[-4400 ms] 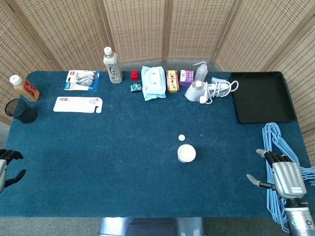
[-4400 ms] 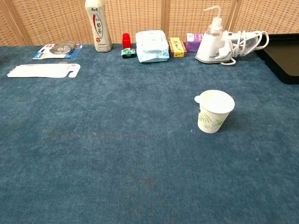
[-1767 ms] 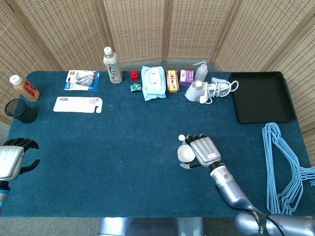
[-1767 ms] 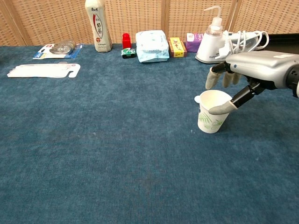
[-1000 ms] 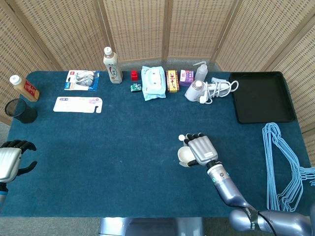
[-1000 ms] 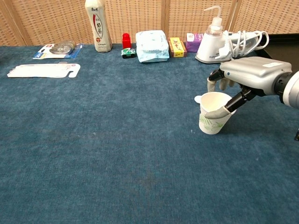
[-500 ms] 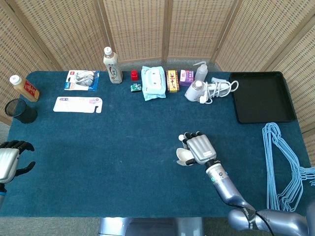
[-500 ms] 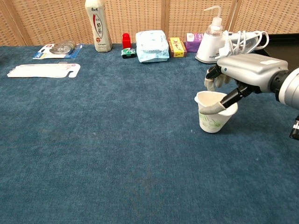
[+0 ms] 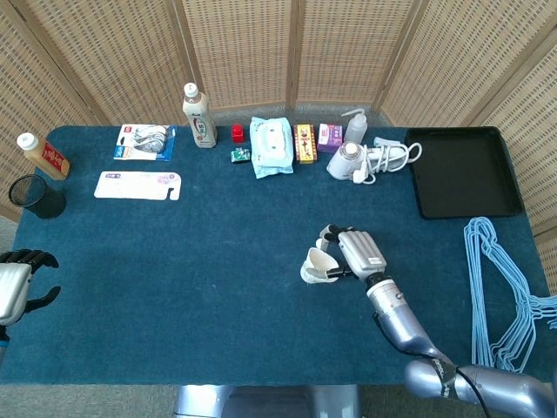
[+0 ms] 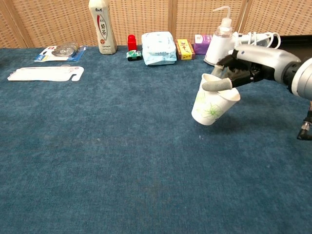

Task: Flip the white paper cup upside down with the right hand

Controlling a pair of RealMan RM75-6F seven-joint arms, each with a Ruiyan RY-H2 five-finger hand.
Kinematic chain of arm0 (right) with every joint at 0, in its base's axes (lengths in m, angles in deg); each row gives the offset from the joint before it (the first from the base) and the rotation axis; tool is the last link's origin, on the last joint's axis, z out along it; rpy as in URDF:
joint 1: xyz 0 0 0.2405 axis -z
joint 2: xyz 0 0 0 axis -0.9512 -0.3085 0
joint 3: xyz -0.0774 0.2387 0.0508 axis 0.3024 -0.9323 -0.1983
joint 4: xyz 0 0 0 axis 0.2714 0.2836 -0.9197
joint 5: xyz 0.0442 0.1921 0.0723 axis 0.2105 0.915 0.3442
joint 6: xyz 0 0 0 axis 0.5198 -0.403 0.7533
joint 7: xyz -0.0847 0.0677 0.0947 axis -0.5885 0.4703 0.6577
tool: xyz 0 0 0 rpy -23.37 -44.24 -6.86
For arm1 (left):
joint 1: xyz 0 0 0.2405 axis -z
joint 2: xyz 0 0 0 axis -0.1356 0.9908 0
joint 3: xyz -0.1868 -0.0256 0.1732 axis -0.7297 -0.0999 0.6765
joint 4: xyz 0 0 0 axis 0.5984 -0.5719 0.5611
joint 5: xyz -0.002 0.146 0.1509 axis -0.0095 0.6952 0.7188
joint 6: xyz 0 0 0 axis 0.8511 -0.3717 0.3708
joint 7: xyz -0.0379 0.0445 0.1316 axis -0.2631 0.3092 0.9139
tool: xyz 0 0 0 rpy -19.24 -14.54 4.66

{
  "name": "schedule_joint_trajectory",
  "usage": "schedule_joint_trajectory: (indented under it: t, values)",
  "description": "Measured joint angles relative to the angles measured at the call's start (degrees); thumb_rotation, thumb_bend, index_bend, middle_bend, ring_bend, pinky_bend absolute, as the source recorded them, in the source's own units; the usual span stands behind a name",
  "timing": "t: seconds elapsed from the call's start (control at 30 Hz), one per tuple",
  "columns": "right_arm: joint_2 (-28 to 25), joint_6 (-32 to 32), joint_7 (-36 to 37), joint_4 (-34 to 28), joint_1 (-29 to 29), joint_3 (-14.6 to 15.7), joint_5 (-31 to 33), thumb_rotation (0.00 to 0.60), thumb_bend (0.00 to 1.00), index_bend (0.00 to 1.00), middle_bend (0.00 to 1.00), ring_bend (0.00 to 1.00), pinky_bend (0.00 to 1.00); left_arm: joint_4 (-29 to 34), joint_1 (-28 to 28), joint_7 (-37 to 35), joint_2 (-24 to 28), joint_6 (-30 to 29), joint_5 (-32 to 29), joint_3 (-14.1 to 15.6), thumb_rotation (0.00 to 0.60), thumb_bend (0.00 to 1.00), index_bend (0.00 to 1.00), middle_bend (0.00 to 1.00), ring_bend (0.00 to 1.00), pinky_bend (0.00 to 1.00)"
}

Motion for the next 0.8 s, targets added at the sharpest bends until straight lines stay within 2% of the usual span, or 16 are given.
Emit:
schedule_joint_trajectory:
  t: [0.17,0.23,0.37,0.5,0.57,0.7,0.8]
  values:
    - [-1.46,10.33,9.88,1.91,-0.36,-1.99,6.19,0.308,0.21,0.54,0.32,0.34,0.24,0.51,-0.09,0.23,0.25,-0.18,0.05,0.04,0.513,0.21,0.45,0.45,0.34,0.32]
    - [-1.75,12.63,12.61,3.28,-0.45,-2.45,7.51,0.305,0.21,0.53,0.31,0.33,0.22,0.68,-0.1,0.32,0.35,-0.31,0.2,0.06,0.513,0.21,0.45,0.45,0.34,0.32]
    - [-2.11,15.49,16.19,5.81,-0.46,-2.85,7.01,0.307,0.21,0.4,0.27,0.29,0.19,0.89,-0.15,0.42,0.56,-0.56,0.37,0.06,0.516,0.22,0.45,0.45,0.34,0.32]
    - [-2.48,15.38,17.0,7.02,-0.2,-2.7,4.22,0.307,0.21,0.27,0.24,0.26,0.17,1.01,-0.32,0.47,0.73,-0.99,0.53,0.05,0.51,0.22,0.45,0.45,0.34,0.32]
    - [-2.8,14.85,17.4,7.58,0.06,-2.54,2.39,0.308,0.21,0.25,0.23,0.25,0.16,1.04,-0.4,0.4,0.74,-1.15,0.63,0.07,0.515,0.22,0.45,0.45,0.34,0.32]
    - [-3.49,12.61,18.13,7.74,0.81,-2.3,-1.53,0.305,0.21,0.25,0.23,0.25,0.16,0.91,-0.46,0.23,0.6,-1.2,0.88,0.2,0.514,0.21,0.45,0.45,0.34,0.32]
    - [-4.04,9.76,17.72,7.46,1.38,-1.81,-5.66,0.306,0.22,0.3,0.23,0.25,0.16,0.95,-0.37,0.28,0.57,-1.13,1.09,0.25,0.514,0.22,0.45,0.45,0.34,0.32]
